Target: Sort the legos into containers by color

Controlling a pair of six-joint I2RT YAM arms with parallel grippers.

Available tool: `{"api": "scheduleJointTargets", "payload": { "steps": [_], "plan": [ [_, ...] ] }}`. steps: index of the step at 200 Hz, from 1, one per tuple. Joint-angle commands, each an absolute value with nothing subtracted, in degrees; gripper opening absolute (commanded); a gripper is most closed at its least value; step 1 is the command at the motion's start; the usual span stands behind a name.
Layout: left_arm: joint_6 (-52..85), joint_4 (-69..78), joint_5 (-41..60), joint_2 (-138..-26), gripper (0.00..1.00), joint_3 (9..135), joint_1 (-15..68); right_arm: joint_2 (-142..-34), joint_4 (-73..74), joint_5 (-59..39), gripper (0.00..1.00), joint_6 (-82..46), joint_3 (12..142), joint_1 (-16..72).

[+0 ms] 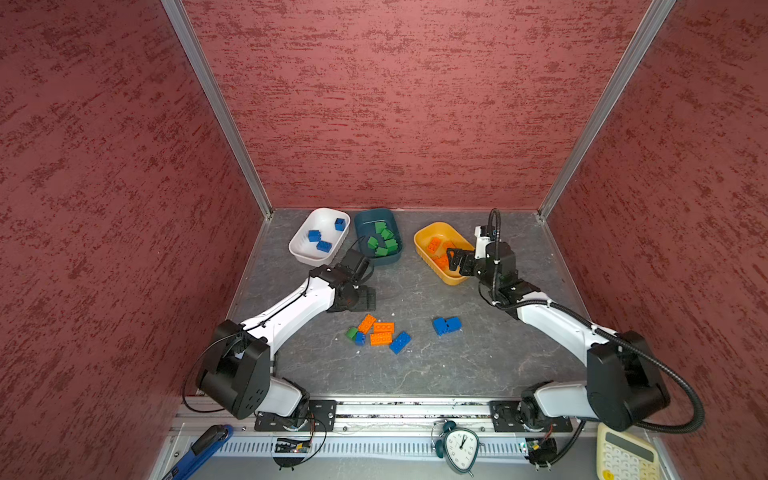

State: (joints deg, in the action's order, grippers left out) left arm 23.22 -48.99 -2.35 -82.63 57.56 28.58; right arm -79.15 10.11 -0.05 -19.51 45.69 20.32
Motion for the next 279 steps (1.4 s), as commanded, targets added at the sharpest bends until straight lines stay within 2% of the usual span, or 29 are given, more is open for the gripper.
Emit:
{"api": "scheduleJointTargets", "payload": {
  "steps": [1, 33, 67, 112, 144, 198, 279],
  "plan": [
    [22.3, -49.7, 0.9, -83.2, 0.85, 55.9, 28.8, -79.9, 12.4, -1.1, 0.99, -19.8, 47.3, 20.7],
    [21.6, -49.3, 2.4, -84.7, 0.75, 54.6, 28.8, -80.1, 12.8, -0.8, 0.99, -19.6, 47.5, 20.7],
    [26.4, -49.6, 0.1, -84.4, 0.64, 52.4, 28.5, -80.2, 12.9, -0.8, 0.99, -19.6, 47.4, 20.7],
    [31.6, -47.7, 0.1, -83.8, 0.65, 50.3, 28.3, -81.1, 13.3, -1.7, 0.99, -20.0, 47.7, 20.8],
    [41.8, -49.9, -4.4, -82.5, 0.63, 49.6, 28.3, -81.6, 13.7, -2.0, 0.99, -20.0, 47.8, 21.0],
    [52.9, -46.4, -4.3, -81.0, 0.64, 45.9, 29.9, -82.9, 13.6, -3.3, 0.99, -19.9, 49.0, 21.4],
    [56.8, -48.7, -4.3, -80.0, 0.59, 41.5, 31.1, -85.7, 14.1, -4.1, 0.99, -19.4, 50.1, 21.8]
  ]
}}
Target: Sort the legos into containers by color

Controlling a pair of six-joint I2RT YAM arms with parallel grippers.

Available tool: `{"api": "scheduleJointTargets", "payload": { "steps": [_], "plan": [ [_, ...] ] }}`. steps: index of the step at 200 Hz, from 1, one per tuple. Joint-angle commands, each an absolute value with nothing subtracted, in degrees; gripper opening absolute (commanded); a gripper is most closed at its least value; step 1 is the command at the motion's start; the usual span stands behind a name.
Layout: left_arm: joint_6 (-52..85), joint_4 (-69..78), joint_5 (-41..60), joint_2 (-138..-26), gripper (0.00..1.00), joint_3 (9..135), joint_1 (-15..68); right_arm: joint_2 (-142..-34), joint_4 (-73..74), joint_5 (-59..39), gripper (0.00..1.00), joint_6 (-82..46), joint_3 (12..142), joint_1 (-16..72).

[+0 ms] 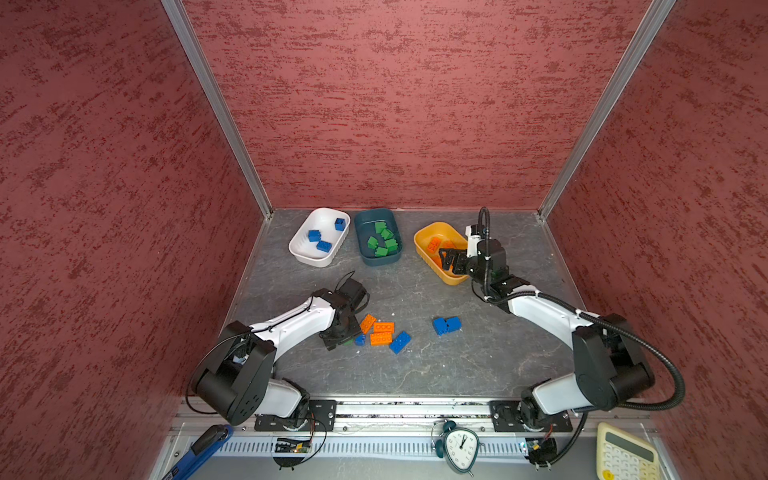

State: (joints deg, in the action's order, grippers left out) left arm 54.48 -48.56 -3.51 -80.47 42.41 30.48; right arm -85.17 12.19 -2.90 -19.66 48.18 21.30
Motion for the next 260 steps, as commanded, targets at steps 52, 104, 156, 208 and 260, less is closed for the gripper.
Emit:
{"api": "scheduleJointTargets", "payload": {
  "steps": [52, 104, 156, 208, 260],
  "plan": [
    [56.0, -45.5, -4.0, -83.5, 0.46, 42.2, 32.1, -85.3, 13.5, -3.7, 0.99, -19.2, 50.2, 22.0],
    [54.5, -48.1, -8.3, -82.2, 0.35, 44.5, 33.2, -84.6, 13.5, -5.7, 0.99, -17.0, 50.0, 22.5],
    [49.3, -46.1, -12.0, -81.1, 0.3, 54.4, 33.2, -83.6, 14.9, -12.3, 0.99, -8.8, 48.3, 25.2],
    [40.0, -40.3, -11.6, -90.5, 0.3, 70.6, 33.0, -79.4, 18.4, -13.5, 0.99, -7.6, 44.8, 26.6],
    [33.1, -34.0, -10.1, -102.0, 0.29, 82.7, 30.1, -75.7, 16.8, -4.8, 0.99, -10.2, 42.4, 26.6]
  ]
}}
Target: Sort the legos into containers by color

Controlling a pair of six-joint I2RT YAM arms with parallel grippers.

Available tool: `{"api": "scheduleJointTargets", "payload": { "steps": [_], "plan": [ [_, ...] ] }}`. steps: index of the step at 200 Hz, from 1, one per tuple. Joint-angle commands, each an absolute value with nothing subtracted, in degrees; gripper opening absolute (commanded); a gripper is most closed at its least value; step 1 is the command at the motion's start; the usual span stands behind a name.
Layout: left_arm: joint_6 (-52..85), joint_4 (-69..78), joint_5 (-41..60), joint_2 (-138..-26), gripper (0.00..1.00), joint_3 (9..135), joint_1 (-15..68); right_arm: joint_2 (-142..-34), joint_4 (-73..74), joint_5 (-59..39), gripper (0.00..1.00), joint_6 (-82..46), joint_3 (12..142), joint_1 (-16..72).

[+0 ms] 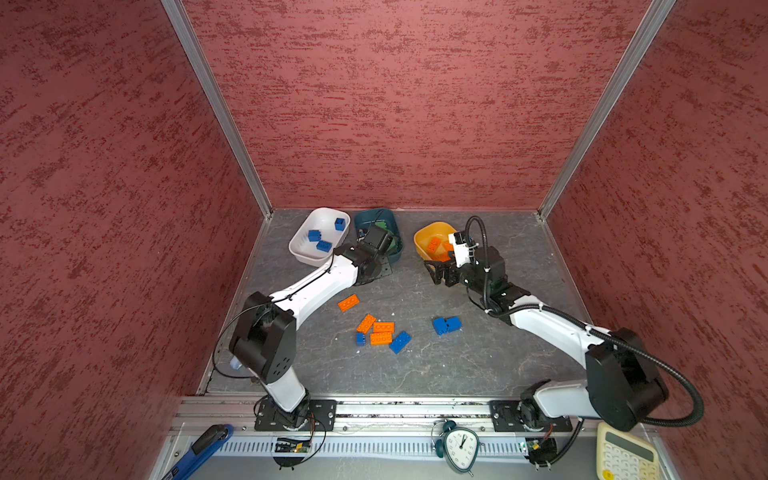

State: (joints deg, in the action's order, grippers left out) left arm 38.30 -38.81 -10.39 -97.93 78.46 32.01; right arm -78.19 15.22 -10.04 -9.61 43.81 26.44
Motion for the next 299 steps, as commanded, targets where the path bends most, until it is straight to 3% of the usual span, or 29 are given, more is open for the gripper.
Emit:
{"api": "scheduleJointTargets", "payload": {
  "steps": [1, 25, 85, 116, 142, 175, 223, 257, 299],
  "plan": [
    [33.0, -33.9, -10.1, -102.2, 0.3, 82.9, 30.1, -75.7, 16.7, -4.6, 0.99, -10.2, 42.4, 26.6],
    [30.7, -32.0, -10.7, -108.1, 0.3, 88.6, 28.0, -74.4, 13.4, 0.4, 0.99, -11.2, 42.6, 26.6],
    [31.5, -33.1, -8.8, -123.0, 0.3, 105.1, 22.8, -72.8, 10.0, 1.8, 0.99, -12.9, 42.2, 26.6],
    [31.5, -38.2, -11.7, -129.4, 0.36, 114.6, 21.8, -72.8, 9.3, 2.2, 0.99, -13.0, 42.5, 26.6],
    [31.9, -41.5, -12.6, -133.3, 0.47, 121.0, 20.4, -72.4, 9.1, 2.3, 0.99, -13.1, 42.5, 26.6],
    [32.1, -43.6, -11.2, -134.1, 0.72, 125.2, 19.1, -72.0, 8.8, 2.3, 0.99, -13.3, 42.2, 26.6],
    [25.8, -38.2, -11.1, -123.6, 0.9, 113.6, 22.8, -73.4, 8.7, 0.7, 0.99, -13.4, 42.1, 26.6],
    [25.8, -33.9, -11.6, -114.0, 1.0, 99.2, 24.7, -76.3, 8.5, -10.4, 0.99, -7.1, 42.0, 27.3],
    [28.3, -31.3, -13.4, -101.1, 1.0, 82.9, 24.6, -82.9, -1.0, -14.2, 0.99, 5.8, 46.8, 34.6]
  ]
}}
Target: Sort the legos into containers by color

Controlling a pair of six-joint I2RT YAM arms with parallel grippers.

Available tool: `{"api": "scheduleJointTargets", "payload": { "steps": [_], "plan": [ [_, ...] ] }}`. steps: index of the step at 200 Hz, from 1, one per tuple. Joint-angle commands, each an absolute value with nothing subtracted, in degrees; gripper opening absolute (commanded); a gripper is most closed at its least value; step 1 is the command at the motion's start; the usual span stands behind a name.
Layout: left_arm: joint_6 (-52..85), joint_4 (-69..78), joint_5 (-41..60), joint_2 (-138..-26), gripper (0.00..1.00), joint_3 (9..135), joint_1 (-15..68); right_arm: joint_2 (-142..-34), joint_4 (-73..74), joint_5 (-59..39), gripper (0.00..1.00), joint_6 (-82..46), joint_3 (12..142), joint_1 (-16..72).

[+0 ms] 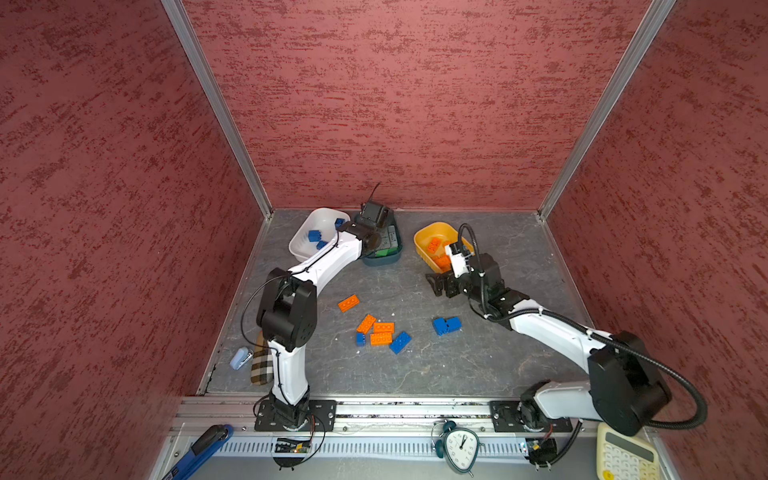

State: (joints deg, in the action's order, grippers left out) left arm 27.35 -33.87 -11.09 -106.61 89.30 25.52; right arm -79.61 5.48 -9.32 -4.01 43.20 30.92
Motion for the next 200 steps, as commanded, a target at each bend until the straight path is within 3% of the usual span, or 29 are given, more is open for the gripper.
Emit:
{"api": "scheduleJointTargets", "payload": {
  "steps": [1, 85, 200],
  "plan": [
    [28.5, -31.3, -13.6, -100.8, 1.0, 82.6, 24.5, -82.9, -1.2, -14.3, 0.99, 6.1, 46.9, 34.8],
    [39.2, -30.2, -14.0, -81.1, 0.99, 59.0, 14.8, -97.1, -10.4, -16.6, 0.89, 25.3, 54.6, 44.8],
    [40.6, -30.6, -13.6, -78.1, 1.0, 55.3, 12.1, -107.0, -15.6, -15.8, 0.8, 33.1, 62.0, 50.2]
  ]
}}
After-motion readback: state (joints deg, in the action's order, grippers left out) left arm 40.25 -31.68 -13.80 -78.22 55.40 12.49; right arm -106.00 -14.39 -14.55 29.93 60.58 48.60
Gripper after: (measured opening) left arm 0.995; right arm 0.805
